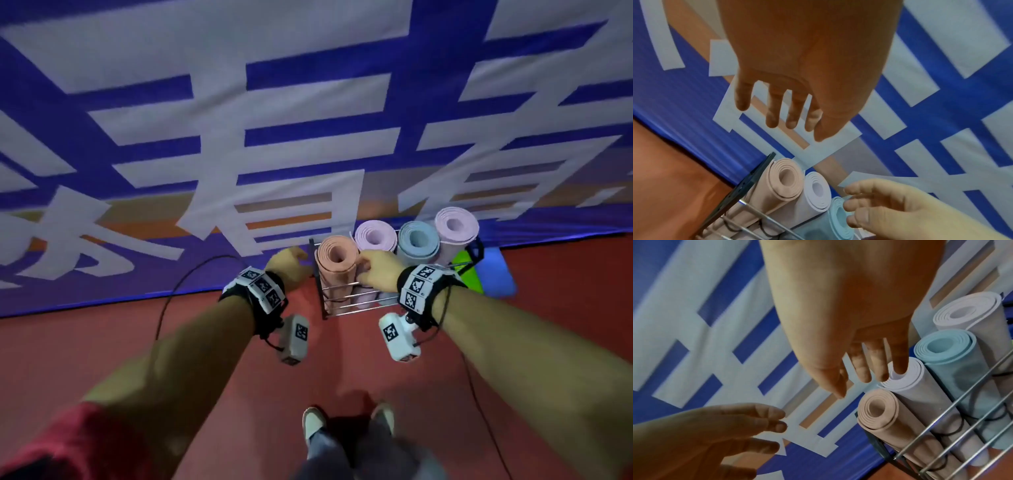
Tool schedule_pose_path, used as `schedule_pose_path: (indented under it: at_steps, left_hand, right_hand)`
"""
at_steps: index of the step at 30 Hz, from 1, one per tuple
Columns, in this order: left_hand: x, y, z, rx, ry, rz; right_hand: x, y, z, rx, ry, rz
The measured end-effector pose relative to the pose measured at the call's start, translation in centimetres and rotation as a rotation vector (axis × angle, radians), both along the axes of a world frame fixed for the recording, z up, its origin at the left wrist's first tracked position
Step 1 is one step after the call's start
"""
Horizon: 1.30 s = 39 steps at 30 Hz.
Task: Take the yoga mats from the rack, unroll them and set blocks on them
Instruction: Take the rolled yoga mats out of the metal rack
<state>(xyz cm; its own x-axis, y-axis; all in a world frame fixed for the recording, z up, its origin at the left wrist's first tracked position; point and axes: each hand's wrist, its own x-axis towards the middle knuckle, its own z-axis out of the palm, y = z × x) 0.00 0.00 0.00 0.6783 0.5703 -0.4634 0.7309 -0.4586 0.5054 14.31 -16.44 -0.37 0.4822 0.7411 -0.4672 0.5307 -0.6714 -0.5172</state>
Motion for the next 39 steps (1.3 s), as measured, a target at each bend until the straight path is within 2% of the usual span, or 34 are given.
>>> schedule_pose_path:
  at_steps: [6, 13, 19, 24, 29, 39]
  left_hand:
    - [2.9, 2.2, -5.3, -0.112, 0.093, 0.101]
    - [6.7, 4.0, -11.6, -0.185, 0.091, 0.24]
    - [7.5, 4.0, -16.3, -0.279, 0.096, 0.337]
    - [6.6, 4.5, -18.3, -0.314, 0.112, 0.386]
    - [5.8, 4.9, -19.0, -0.324, 0.111, 0.414]
    - [5.9, 5.3, -17.6, -0.327, 0.069, 0.379]
  right_hand:
    - [3.9, 3.6, -6.9, -0.105, 0.096, 0.058]
    - [8.4, 7.5, -15.9, -0.236, -0.155, 0.269]
    - [8.3, 8.5, -21.1, -0.227, -0.298, 0.483]
    - [8.4, 9.3, -23.0, -0.247, -0.376, 0.474]
    - [8.1, 9.9, -23.6, -0.281, -0.373, 0.449]
    - [7.7, 9.6, -22.0, -0.286, -0.312, 0.418]
